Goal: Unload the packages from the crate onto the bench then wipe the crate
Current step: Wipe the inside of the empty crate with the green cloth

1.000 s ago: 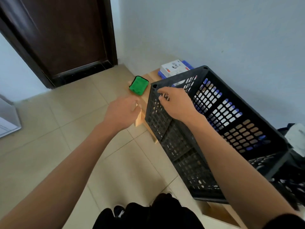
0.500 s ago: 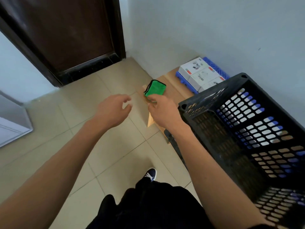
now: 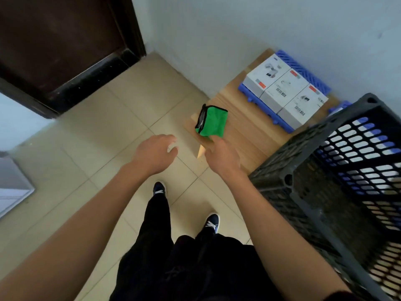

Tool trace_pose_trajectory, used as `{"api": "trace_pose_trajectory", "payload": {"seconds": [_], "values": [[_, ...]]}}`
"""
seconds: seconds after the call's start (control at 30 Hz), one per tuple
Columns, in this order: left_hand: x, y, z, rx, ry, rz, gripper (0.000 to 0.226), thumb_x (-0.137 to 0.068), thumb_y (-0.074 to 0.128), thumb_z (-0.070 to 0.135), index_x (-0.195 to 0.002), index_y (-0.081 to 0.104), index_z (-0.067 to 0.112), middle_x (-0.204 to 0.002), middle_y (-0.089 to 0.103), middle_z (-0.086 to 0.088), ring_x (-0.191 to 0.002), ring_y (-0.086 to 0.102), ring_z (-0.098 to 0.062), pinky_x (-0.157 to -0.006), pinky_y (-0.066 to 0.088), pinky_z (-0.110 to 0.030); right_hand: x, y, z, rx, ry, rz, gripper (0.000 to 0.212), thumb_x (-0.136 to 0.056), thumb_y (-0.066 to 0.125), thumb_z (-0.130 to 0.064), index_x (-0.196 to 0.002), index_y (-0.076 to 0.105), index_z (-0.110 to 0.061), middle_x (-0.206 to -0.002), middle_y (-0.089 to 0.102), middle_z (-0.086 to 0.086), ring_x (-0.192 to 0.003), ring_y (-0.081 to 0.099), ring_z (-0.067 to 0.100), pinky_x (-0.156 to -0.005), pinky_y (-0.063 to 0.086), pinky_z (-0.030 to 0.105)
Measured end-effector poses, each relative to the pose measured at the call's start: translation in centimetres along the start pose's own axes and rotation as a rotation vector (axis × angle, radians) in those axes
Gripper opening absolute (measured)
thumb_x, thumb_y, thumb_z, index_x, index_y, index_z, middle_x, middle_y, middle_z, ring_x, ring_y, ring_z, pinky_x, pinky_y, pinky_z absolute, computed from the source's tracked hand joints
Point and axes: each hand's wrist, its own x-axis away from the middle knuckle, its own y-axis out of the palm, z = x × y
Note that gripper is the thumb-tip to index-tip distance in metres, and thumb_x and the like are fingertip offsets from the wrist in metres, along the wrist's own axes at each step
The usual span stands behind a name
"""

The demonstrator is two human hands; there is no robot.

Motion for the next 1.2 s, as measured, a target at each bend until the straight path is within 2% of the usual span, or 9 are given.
{"api": "trace_pose_trajectory", "payload": {"seconds": [0.2,0.33,0.47,0.57,0.77,0.87,1.0,1.07,1.2], "values": [[-7.1,-0.5,-3.1,-0.032,0.149,-0.190,0.041,-0.104,0.048,0.035,-0.142,0.055,0.022,-0.140,0.061,0.002,-0.126,0.057,-0.021,-0.099,0.048,-0.040,-6.3,2.4,-0.4,0.066,0.202,0.002,0.064,-0.092,0.057,-0.021,-0.152,0.035,-0.021,-0.152,0.044,0.013,-0.126,0.049,0.037,-0.098,0.049,0.047],[-11.1,-0.4,-4.1,-0.049,0.247,-0.269,0.041,-0.105,0.046,0.036,-0.142,0.054,0.021,-0.140,0.061,0.003,-0.127,0.057,-0.021,-0.103,0.048,-0.042,-9.2,4.3,-0.2,0.108,0.286,-0.013,0.082,-0.095,0.062,-0.029,-0.161,0.014,-0.028,-0.168,0.015,0.009,-0.148,0.025,0.038,-0.117,0.032,0.054],[-12.7,0.6,-4.7,-0.043,0.296,-0.344,0.043,-0.105,0.046,0.038,-0.144,0.052,0.020,-0.141,0.060,0.002,-0.128,0.057,-0.020,-0.105,0.046,-0.041,-10.7,6.2,0.0,0.161,0.295,-0.016,0.087,-0.093,0.064,-0.025,-0.162,0.010,-0.030,-0.170,0.004,0.007,-0.154,0.012,0.035,-0.118,0.023,0.058],[-13.2,1.2,-5.6,-0.044,0.317,-0.399,0.041,-0.105,0.046,0.038,-0.142,0.055,0.022,-0.140,0.061,0.005,-0.126,0.058,-0.017,-0.101,0.045,-0.037,-11.5,7.0,-0.1,0.211,0.321,-0.009,0.084,-0.094,0.066,-0.031,-0.161,0.015,-0.032,-0.169,0.012,0.006,-0.152,0.016,0.034,-0.117,0.025,0.060],[-13.5,0.5,-8.2,-0.053,0.292,-0.383,0.038,-0.103,0.049,0.037,-0.137,0.059,0.024,-0.134,0.065,0.009,-0.123,0.059,-0.015,-0.095,0.044,-0.034,-12.2,7.0,-0.1,0.124,0.383,0.181,0.064,-0.091,0.060,-0.011,-0.151,0.040,-0.022,-0.140,0.057,0.010,-0.126,0.050,0.034,-0.106,0.039,0.051],[-13.5,-0.5,-9.4,-0.017,0.232,-0.363,0.035,-0.102,0.052,0.036,-0.134,0.061,0.025,-0.129,0.068,0.010,-0.121,0.061,-0.015,-0.097,0.049,-0.037,-12.0,5.7,-0.5,-0.063,0.393,0.273,0.040,-0.088,0.056,-0.006,-0.127,0.064,-0.013,-0.111,0.069,0.013,-0.104,0.062,0.035,-0.088,0.051,0.044],[-13.7,-2.1,-9.1,0.030,0.194,-0.330,0.032,-0.099,0.052,0.034,-0.128,0.064,0.027,-0.126,0.070,0.010,-0.117,0.064,-0.016,-0.099,0.051,-0.042,-10.5,3.4,-1.9,-0.391,0.427,0.423,0.008,-0.089,0.057,-0.009,-0.087,0.063,-0.014,-0.076,0.060,-0.001,-0.068,0.055,0.015,-0.054,0.035,0.028],[-13.9,-2.9,-8.0,0.061,0.230,-0.297,0.032,-0.099,0.053,0.034,-0.127,0.065,0.027,-0.125,0.071,0.009,-0.114,0.066,-0.014,-0.099,0.052,-0.042,-9.6,1.8,-2.8,-0.489,0.435,0.489,0.012,-0.091,0.054,-0.008,-0.090,0.061,-0.019,-0.075,0.058,-0.010,-0.068,0.053,0.002,-0.053,0.034,0.020],[-13.9,-4.2,-5.4,0.112,0.348,-0.247,0.033,-0.101,0.053,0.036,-0.130,0.065,0.024,-0.123,0.071,0.007,-0.109,0.067,-0.013,-0.098,0.053,-0.041,-7.2,-2.1,-4.6,-0.611,0.406,0.617,0.020,-0.094,0.049,-0.006,-0.095,0.061,-0.022,-0.082,0.061,-0.011,-0.071,0.055,-0.004,-0.054,0.037,0.012]]}}
